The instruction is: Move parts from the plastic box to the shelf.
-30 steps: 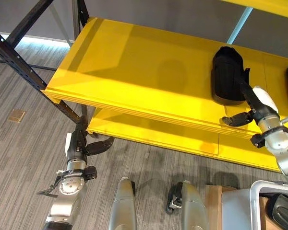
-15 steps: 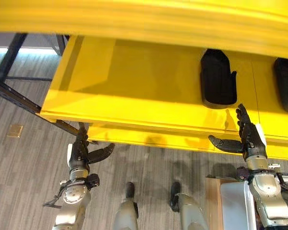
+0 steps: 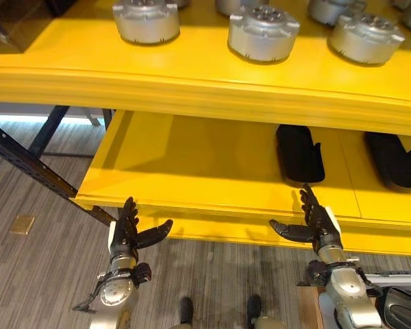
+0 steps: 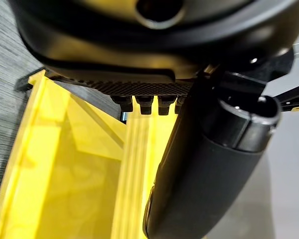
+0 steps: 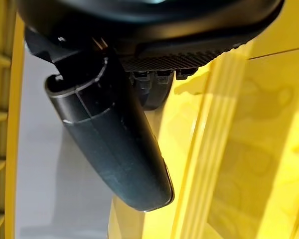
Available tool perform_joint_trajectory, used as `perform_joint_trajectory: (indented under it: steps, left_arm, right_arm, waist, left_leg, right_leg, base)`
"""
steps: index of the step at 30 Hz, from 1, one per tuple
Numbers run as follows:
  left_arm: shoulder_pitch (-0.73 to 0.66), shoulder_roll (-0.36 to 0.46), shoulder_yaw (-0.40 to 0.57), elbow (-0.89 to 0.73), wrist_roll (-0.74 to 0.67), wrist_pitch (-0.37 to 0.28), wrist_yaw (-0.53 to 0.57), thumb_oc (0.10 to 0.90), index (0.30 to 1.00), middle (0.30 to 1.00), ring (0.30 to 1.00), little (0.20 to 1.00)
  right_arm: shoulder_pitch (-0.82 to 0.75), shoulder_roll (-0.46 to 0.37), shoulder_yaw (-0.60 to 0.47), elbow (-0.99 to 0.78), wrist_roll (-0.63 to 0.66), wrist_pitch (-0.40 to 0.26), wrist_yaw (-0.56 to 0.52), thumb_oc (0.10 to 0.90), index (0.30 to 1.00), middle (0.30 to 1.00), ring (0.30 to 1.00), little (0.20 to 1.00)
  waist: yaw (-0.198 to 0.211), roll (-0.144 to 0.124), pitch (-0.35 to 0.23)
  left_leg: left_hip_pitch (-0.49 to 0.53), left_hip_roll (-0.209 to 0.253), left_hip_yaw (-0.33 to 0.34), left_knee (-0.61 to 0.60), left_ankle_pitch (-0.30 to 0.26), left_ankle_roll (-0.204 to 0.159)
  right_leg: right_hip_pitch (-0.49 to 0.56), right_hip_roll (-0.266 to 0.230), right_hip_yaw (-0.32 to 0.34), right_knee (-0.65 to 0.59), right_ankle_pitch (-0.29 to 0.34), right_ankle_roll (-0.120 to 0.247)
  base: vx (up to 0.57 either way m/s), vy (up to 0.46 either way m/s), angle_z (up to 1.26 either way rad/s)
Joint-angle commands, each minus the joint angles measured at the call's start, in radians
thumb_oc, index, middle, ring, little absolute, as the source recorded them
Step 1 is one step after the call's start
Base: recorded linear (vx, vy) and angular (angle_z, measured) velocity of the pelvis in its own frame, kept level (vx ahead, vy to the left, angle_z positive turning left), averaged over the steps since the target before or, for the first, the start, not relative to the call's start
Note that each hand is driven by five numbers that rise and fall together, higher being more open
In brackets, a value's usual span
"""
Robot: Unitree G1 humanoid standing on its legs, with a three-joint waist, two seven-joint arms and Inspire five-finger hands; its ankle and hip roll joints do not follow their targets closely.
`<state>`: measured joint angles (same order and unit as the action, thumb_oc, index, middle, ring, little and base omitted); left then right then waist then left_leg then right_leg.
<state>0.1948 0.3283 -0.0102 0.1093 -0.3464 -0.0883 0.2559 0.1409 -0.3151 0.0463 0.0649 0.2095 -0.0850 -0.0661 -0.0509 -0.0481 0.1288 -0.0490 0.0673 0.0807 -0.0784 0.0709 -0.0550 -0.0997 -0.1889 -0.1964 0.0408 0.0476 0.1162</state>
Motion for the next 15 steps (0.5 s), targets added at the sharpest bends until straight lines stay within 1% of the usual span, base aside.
perform_joint_trajectory:
  steps: [1,2,3,4,5,6,7,8,9,10,11,12,13,14,15]
  left_arm:
    - [-0.054,0.051,0.048,-0.088,0.038,-0.099,0.007,0.900,1.000,1.000,1.000,1.000]
    - [-0.068,0.065,0.048,-0.086,0.050,-0.101,0.009,0.900,1.000,1.000,1.000,1.000]
    - [-0.093,0.085,0.040,-0.086,0.067,-0.106,0.011,0.900,1.000,1.000,1.000,1.000]
    - [-0.103,0.093,0.033,-0.085,0.081,-0.108,0.012,0.900,1.000,1.000,1.000,1.000]
    - [-0.115,0.098,0.022,-0.084,0.089,-0.108,0.004,0.900,1.000,1.000,1.000,1.000]
    - [-0.114,0.096,0.013,-0.078,0.090,-0.107,0.000,0.900,1.000,1.000,1.000,1.000]
    - [-0.110,0.096,0.009,-0.077,0.088,-0.109,-0.005,0.900,1.000,1.000,1.000,1.000]
    - [-0.105,0.092,0.005,-0.072,0.082,-0.107,-0.006,0.900,1.000,1.000,1.000,1.000]
    - [-0.098,0.094,0.003,-0.063,0.076,-0.108,-0.010,0.900,1.000,1.000,1.000,1.000]
    - [-0.094,0.092,0.001,-0.059,0.073,-0.109,-0.018,0.900,1.000,1.000,1.000,1.000]
    - [-0.092,0.092,0.002,-0.058,0.071,-0.109,-0.017,0.900,1.000,1.000,1.000,1.000]
    - [-0.089,0.093,0.008,-0.062,0.069,-0.107,-0.014,0.900,1.000,1.000,1.000,1.000]
    - [-0.084,0.095,0.014,-0.063,0.068,-0.104,-0.017,0.900,1.000,1.000,1.000,1.000]
    - [-0.074,0.094,0.018,-0.068,0.064,-0.103,-0.018,0.900,1.000,1.000,1.000,1.000]
    - [-0.067,0.093,0.028,-0.080,0.058,-0.103,-0.013,0.900,1.000,1.000,1.000,1.000]
  right_arm:
    - [-0.057,-0.028,-0.010,-0.058,0.040,-0.076,-0.020,0.900,1.000,1.000,1.000,1.000]
    - [-0.052,-0.022,-0.005,-0.054,0.043,-0.076,-0.018,0.900,1.000,1.000,1.000,1.000]
    - [-0.025,-0.008,-0.007,-0.058,0.050,-0.075,-0.009,0.900,1.000,1.000,1.000,1.000]
    - [-0.014,-0.001,-0.008,-0.054,0.056,-0.075,-0.005,0.900,1.000,1.000,1.000,1.000]
    - [0.007,0.007,-0.013,-0.048,0.053,-0.074,0.002,0.900,1.000,1.000,1.000,1.000]
    - [0.016,0.014,-0.016,-0.049,0.055,-0.074,0.005,0.900,1.000,1.000,1.000,1.000]
    - [0.021,0.017,-0.020,-0.048,0.056,-0.075,0.006,0.900,1.000,1.000,1.000,1.000]
    - [0.023,0.026,-0.023,-0.047,0.061,-0.075,0.005,0.900,1.000,1.000,1.000,1.000]
    - [0.018,0.032,-0.018,-0.036,0.077,-0.082,0.005,0.900,1.000,1.000,1.000,1.000]
    - [0.017,0.029,-0.012,-0.035,0.092,-0.093,0.009,0.900,1.000,1.000,1.000,1.000]
    - [0.015,0.024,-0.007,-0.035,0.096,-0.098,0.013,0.900,1.000,1.000,1.000,1.000]
    - [0.014,0.021,-0.001,-0.039,0.101,-0.103,0.016,0.900,1.000,1.000,1.000,1.000]
    - [0.011,0.017,0.004,-0.040,0.100,-0.104,0.019,0.900,1.000,1.000,1.000,1.000]
    - [0.008,0.013,0.006,-0.045,0.098,-0.105,0.020,0.900,1.000,1.000,1.000,1.000]
    - [0.000,0.009,0.011,-0.047,0.095,-0.107,0.018,0.900,1.000,1.000,1.000,1.000]
  waist:
    - [-0.016,-0.038,-0.026]
    - [-0.023,-0.040,-0.021]
    - [-0.039,-0.046,-0.010]
    - [-0.048,-0.048,-0.005]
    - [-0.065,-0.049,0.001]
    - [-0.074,-0.050,0.002]
    - [-0.080,-0.049,0.003]
    - [-0.082,-0.048,0.007]
    - [-0.081,-0.036,0.022]
    - [-0.072,-0.015,0.041]
    - [-0.065,-0.007,0.050]
    - [-0.049,-0.003,0.054]
    - [-0.038,0.002,0.055]
    - [-0.030,-0.001,0.057]
    - [-0.016,-0.002,0.059]
  left_leg:
    - [0.045,0.013,-0.009,0.016,-0.106,0.009]
    - [0.048,0.003,-0.006,0.017,-0.108,0.018]
    - [0.055,-0.018,0.003,0.016,-0.115,0.032]
    - [0.056,-0.028,0.009,0.014,-0.116,0.036]
    - [0.057,-0.042,0.025,0.003,-0.118,0.041]
    - [0.054,-0.048,0.039,0.002,-0.118,0.042]
    - [0.049,-0.050,0.050,0.001,-0.119,0.043]
    - [0.046,-0.047,0.071,0.001,-0.120,0.042]
    - [0.040,-0.033,0.106,0.007,-0.116,0.046]
    - [0.032,-0.018,0.141,0.012,-0.109,0.057]
    - [0.028,-0.012,0.162,0.017,-0.103,0.064]
    - [0.019,-0.004,0.191,0.028,-0.101,0.067]
    - [0.031,0.000,0.199,0.033,-0.124,0.068]
    - [0.031,0.002,0.222,0.038,-0.123,0.072]
    - [0.025,0.007,0.255,0.052,-0.126,0.079]
  right_leg:
    - [-0.035,-0.140,0.098,0.037,0.178,0.123]
    - [-0.043,-0.148,0.110,0.056,0.194,0.124]
    - [-0.059,-0.161,0.140,0.076,0.232,0.125]
    - [-0.066,-0.168,0.151,0.075,0.264,0.127]
    - [-0.082,-0.183,0.169,0.060,0.313,0.131]
    - [-0.092,-0.190,0.171,0.046,0.348,0.138]
    - [-0.103,-0.192,0.174,0.030,0.370,0.142]
    - [-0.121,-0.189,0.164,0.014,0.396,0.146]
    - [-0.152,-0.174,0.119,0.018,0.387,0.145]
    - [-0.150,-0.139,0.040,0.093,0.255,0.123]
    - [-0.155,-0.124,-0.003,0.155,0.198,0.110]
    - [-0.138,-0.121,-0.064,0.200,0.136,0.095]
    - [-0.112,-0.114,-0.092,0.260,0.070,0.098]
    - [-0.092,-0.101,-0.107,0.290,0.036,0.087]
    - [-0.074,-0.109,-0.142,0.344,0.012,0.081]
  base:
    - [-0.02,0.268,-0.37]
    - [-0.03,0.337,-0.20]
    - [-0.03,0.277,-0.17]
    - [-0.05,0.330,-0.10]
    - [-0.04,0.248,-0.24]
    - [-0.05,0.221,-0.37]
    - [-0.05,0.140,-0.69]
    - [-0.11,0.169,-0.70]
    - [-0.19,0.302,-0.80]
    - [-0.22,0.353,-1.22]
    - [-0.23,0.339,-1.90]
    - [-0.11,0.223,-1.89]
    - [-0.10,0.153,-1.48]
    - [-0.09,0.105,-1.11]
    - [-0.17,0.022,-1.13]
